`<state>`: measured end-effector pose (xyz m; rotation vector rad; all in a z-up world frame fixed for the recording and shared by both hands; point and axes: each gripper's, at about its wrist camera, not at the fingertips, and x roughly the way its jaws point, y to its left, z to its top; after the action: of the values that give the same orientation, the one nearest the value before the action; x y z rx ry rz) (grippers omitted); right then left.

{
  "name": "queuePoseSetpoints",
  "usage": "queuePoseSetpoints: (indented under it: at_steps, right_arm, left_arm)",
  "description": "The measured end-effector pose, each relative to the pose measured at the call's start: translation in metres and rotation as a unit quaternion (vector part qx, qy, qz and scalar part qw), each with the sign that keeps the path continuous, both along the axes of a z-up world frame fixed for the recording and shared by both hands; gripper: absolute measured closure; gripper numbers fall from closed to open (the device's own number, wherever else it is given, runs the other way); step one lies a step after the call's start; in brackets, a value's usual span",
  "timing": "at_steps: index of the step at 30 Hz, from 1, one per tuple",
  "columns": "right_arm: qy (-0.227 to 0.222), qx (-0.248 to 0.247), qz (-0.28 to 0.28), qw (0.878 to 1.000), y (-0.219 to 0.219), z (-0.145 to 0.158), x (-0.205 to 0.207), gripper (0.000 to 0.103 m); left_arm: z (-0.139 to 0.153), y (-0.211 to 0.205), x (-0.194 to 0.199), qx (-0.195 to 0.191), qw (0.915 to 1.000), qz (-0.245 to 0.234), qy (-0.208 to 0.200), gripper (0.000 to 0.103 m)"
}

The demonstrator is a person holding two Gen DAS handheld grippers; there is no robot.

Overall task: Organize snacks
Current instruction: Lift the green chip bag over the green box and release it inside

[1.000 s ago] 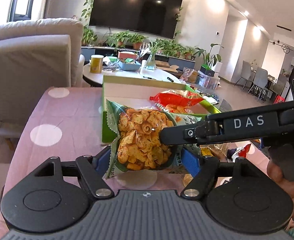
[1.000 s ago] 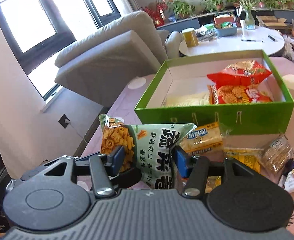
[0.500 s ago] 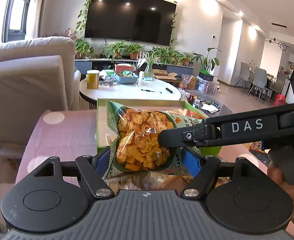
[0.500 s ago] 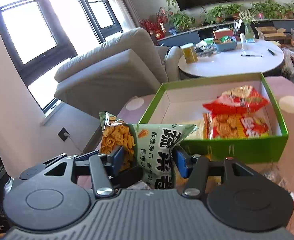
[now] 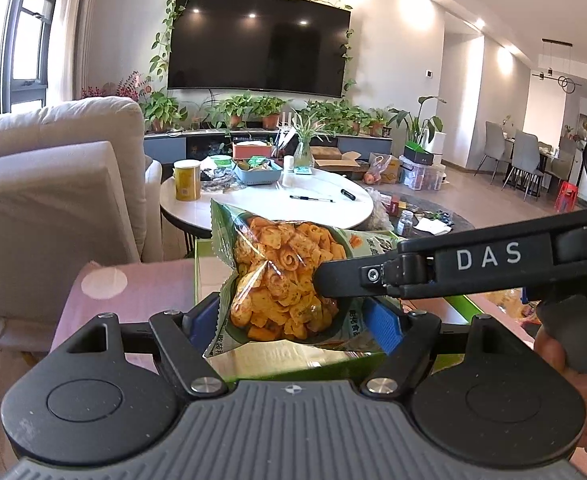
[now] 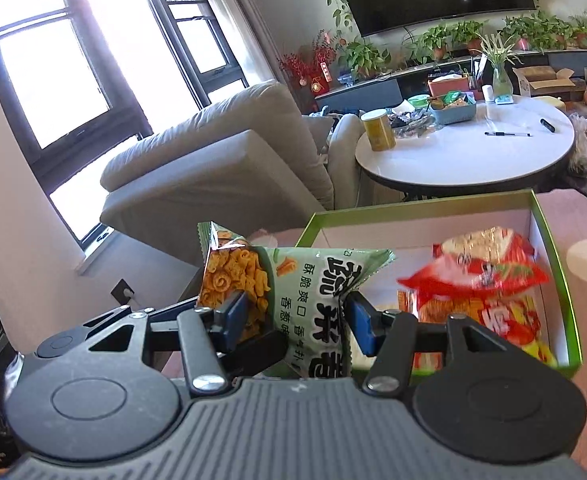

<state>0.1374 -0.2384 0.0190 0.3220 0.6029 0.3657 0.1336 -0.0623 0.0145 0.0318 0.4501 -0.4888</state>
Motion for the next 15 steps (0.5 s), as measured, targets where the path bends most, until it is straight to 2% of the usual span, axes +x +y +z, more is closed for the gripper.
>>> queuePoseSetpoints:
  at_steps: [15]
  right_arm:
    - [0.007, -0.008, 0.002, 1.0, -0.005, -0.008, 0.046, 0.037]
  left_arm:
    - [-0.01, -0.01, 0.051, -0.004, 0.9997, 0.01, 0.02, 0.03]
